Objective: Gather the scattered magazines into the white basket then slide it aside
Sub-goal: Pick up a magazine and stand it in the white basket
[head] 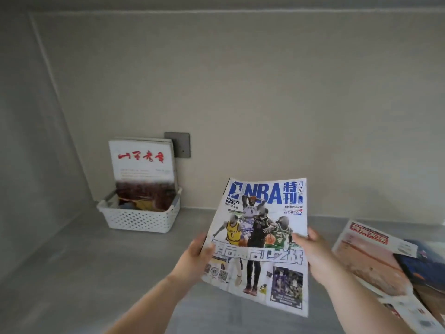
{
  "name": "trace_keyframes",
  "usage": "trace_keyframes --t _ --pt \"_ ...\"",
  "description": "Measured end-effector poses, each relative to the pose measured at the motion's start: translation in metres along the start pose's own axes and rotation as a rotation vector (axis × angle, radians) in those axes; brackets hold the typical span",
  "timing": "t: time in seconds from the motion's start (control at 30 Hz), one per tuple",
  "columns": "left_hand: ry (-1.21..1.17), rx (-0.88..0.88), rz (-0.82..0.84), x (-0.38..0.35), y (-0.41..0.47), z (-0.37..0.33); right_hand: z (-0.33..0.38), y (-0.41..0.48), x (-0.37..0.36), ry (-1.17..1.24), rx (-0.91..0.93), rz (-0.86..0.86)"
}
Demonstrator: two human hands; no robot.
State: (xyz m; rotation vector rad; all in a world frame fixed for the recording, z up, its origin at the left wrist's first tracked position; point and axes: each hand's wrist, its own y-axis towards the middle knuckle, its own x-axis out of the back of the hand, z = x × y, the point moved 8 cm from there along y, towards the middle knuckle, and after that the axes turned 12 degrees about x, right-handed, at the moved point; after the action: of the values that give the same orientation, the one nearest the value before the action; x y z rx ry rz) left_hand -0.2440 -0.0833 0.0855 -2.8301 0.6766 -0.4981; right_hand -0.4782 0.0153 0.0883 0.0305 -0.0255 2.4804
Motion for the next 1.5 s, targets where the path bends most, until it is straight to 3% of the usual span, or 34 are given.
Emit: trace_keyframes --t 0.1,0.23,0.47,0.77,0.97,1.27,1.5 --pt "-0.072 0.082 -0.033 0.067 0.027 0.010 0.015 0.007 -0.079 0.008 0.043 0.055" --pt "0.010 0.160 -0.208 0.161 0.062 0.014 0.031 0.016 -0.186 -0.049 0.131 0.156" --pt "0.023 -0.044 -0.500 0.293 0.083 -0.008 0.070 0.031 -0.316 -0.073 0.268 0.217" --pt "-0.109 -0.239 -0.681 0.377 0.131 -0.055 0.130 0.092 -0.368 -0.060 0.394 0.113" --pt "-0.023 -0.165 -0.670 0.384 0.184 -0.031 0.099 0.124 -0.380 -0.125 0.354 0.036" --pt "-0.106 -0.105 -0.693 0.389 0.221 0.007 0.076 0.153 -0.406 -0.149 0.338 0.099" --pt "0.012 -0.102 -0.654 0.379 0.242 0.022 0.028 0.167 -0.396 -0.172 0.183 0.029"
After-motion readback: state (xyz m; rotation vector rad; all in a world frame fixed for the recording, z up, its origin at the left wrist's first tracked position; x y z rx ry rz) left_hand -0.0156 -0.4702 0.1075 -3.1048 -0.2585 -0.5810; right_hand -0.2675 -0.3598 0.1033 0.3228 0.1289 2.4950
